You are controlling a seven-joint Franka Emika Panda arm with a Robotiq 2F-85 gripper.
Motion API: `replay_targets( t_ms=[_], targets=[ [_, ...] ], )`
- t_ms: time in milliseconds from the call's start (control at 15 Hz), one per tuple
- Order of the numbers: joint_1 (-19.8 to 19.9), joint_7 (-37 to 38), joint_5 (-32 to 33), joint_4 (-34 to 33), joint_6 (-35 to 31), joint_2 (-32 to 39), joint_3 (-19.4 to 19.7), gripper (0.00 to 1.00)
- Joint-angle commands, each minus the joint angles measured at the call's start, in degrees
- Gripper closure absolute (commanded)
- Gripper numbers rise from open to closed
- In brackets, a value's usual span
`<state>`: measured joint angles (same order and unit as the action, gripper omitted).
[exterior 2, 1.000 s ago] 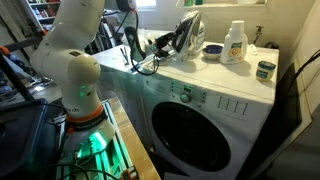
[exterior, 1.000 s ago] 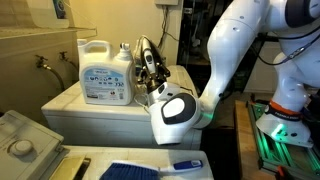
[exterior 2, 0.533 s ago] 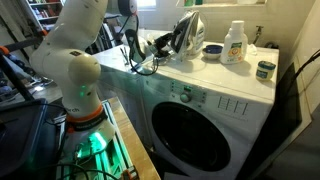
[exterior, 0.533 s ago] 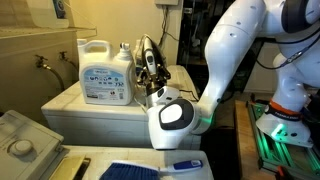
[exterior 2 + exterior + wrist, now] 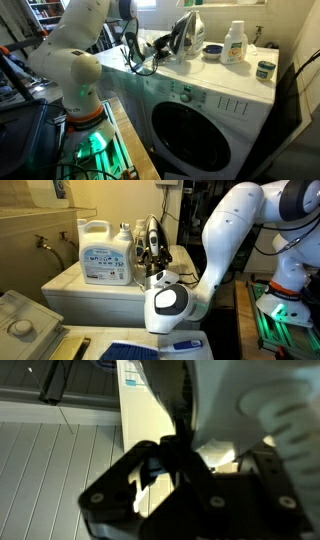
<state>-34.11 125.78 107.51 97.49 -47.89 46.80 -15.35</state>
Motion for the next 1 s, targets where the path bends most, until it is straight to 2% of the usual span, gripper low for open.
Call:
replay_targets(
  t_ms=[0,67,133,400,800,933],
  targets=[
    [-1.6,0.3,-1.5,-0.5,-1.0,-0.2,1.9,0.6],
    [-1.6,0.3,-1.6,-0.6,-1.0,-0.1,1.9,0.6],
    [-1.6,0.3,-1.6,-0.6,-1.0,-0.1,1.9,0.85],
    [-2.7,-2.3,-1.0,-2.9,-0.9,2.9,2.2,0.85],
    [-2.7,-1.7,-7.6,-6.5,0.7,5.1,1.4,0.85],
    [-5.2,-1.5,-11.8,-9.0,-0.5,5.7,4.9,0.85]
  ],
)
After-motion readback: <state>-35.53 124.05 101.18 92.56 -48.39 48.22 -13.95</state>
